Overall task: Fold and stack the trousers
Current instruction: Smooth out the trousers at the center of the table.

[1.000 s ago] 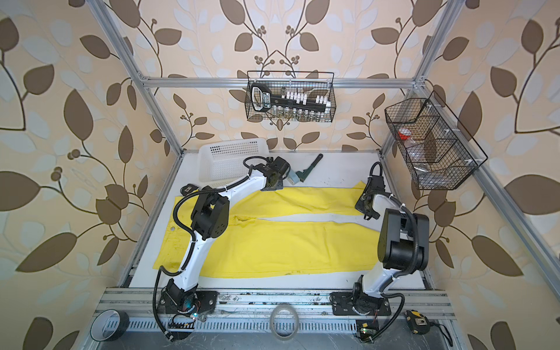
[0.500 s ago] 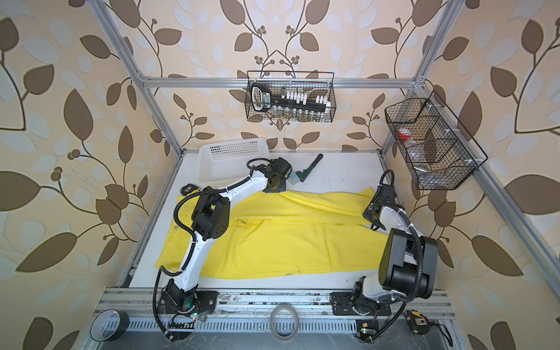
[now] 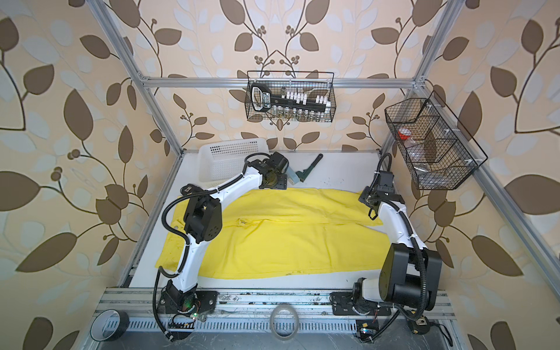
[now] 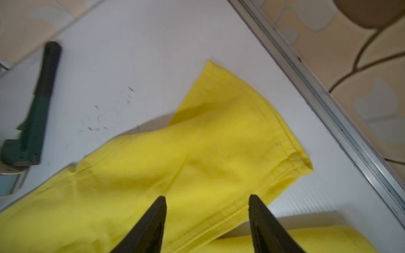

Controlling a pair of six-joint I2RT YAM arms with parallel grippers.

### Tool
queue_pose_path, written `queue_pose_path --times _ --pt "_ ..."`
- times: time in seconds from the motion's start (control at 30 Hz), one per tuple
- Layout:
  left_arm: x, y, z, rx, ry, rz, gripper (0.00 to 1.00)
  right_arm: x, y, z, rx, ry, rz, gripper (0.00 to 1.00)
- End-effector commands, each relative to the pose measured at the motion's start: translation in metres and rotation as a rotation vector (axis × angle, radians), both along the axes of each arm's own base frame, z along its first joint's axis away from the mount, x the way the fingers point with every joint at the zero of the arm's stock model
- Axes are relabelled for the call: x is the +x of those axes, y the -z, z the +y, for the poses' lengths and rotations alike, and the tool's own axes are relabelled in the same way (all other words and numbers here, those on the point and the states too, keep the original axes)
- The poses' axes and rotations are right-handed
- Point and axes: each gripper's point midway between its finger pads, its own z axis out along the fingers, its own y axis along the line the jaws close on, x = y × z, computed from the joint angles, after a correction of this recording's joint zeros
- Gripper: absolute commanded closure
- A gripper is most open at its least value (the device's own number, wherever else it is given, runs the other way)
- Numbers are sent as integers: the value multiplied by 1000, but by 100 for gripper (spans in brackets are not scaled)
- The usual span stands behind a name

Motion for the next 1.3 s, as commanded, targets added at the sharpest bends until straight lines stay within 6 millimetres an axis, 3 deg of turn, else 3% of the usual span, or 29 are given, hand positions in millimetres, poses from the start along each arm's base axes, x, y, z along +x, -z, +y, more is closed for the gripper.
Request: queue_pose_path --times 0.0,0.17,0.33,0.47,0.57,0.7,0.83,0.93,1.03,1.17,1.27 --pt "-29 -71 28 3 12 -69 16 21 11 20 81 -63 1 38" --pt "-71 -68 83 13 -44 1 12 49 48 40 141 -121 25 33" --pt "-103 -56 154 -10 -149 63 9 62 83 39 145 -132 91 27" --pt "-124 -46 215 -26 -280 110 7 53 118 28 178 -97 174 27" --pt "-138 -45 257 -34 -387 113 4 40 132 18 174 -66 218 27" --pt "-150 -37 307 -81 -547 129 1 40 124 16 168 -63 210 27" --pt "-145 -27 345 -188 -714 127 1 54 81 25 141 -119 121 26" --pt "-128 -18 361 -238 -839 151 3 62 47 22 104 -129 67 24" --pt "-111 -6 372 -280 -977 167 7 67 32 21 115 -136 44 24" --pt "-94 11 385 -339 -1150 174 19 69 28 25 127 -143 37 24" --pt "-73 19 388 -375 -1187 170 26 68 30 30 135 -151 38 24"
